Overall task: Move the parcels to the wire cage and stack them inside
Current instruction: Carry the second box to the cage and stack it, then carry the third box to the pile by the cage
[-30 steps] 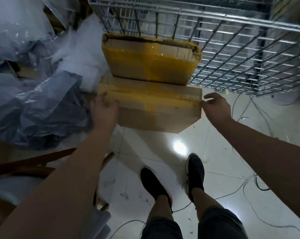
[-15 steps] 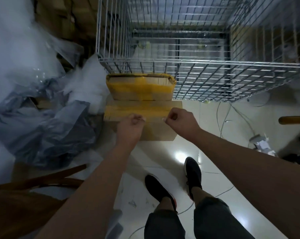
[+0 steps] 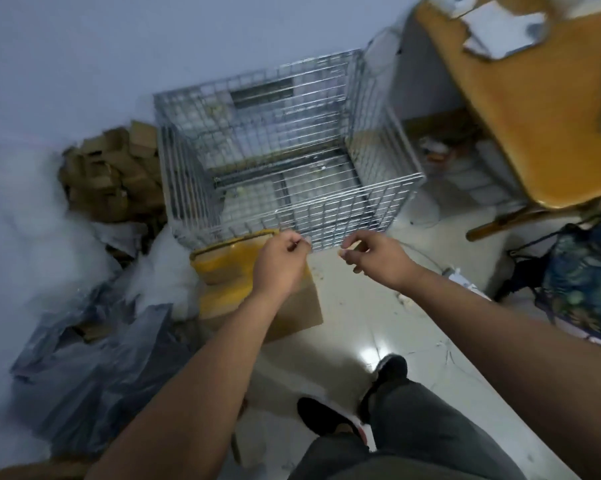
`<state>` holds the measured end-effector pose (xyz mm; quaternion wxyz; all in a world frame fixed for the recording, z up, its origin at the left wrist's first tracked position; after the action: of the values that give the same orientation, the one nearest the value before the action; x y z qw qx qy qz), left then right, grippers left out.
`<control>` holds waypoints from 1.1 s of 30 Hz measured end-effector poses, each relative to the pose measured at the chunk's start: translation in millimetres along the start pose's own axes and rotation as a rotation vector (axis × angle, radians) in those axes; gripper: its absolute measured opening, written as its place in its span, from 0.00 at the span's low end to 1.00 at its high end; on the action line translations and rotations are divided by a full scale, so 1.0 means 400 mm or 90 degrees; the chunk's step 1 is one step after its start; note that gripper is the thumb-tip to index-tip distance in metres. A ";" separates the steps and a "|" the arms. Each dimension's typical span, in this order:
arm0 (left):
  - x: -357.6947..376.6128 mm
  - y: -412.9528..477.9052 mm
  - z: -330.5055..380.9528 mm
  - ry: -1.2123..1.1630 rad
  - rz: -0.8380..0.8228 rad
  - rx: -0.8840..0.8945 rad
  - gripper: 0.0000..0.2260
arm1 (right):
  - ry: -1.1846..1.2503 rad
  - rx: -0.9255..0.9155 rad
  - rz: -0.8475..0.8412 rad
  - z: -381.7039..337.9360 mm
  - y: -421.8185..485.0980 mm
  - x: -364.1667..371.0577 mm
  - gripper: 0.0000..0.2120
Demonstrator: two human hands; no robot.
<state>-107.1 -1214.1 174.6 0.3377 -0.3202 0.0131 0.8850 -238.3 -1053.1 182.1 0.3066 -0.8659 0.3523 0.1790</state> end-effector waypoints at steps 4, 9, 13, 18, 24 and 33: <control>0.117 0.006 0.166 -0.003 -0.062 0.057 0.10 | 0.036 0.015 0.065 0.052 -0.024 -0.183 0.05; 0.309 0.007 0.377 0.045 -0.130 0.117 0.08 | 0.080 0.062 0.130 0.166 -0.038 -0.405 0.05; 0.469 -0.005 0.532 0.058 -0.184 0.149 0.07 | 0.102 0.109 0.192 0.268 -0.070 -0.563 0.05; 0.667 -0.047 0.664 0.062 -0.307 0.205 0.11 | 0.167 0.195 0.290 0.393 -0.145 -0.709 0.06; 0.907 -0.153 0.770 0.109 -0.475 0.330 0.11 | 0.243 0.303 0.423 0.551 -0.283 -0.791 0.05; 1.160 -0.521 0.839 0.194 -0.773 0.529 0.09 | 0.392 0.510 0.694 0.752 -0.623 -0.747 0.03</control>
<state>-431.0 -699.3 214.5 0.8539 -0.2363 0.2138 0.4115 -292.7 -565.2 215.3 0.3541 -0.4014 0.8402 -0.0870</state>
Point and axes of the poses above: each hand's wrist, its own y-axis towards the middle knuckle, its own x-axis out of the palm, z = x × y, the point moved 4 cm from there along y, towards the middle knuckle, and after that the axes turned 8 degrees about z, right-handed, at the moved point
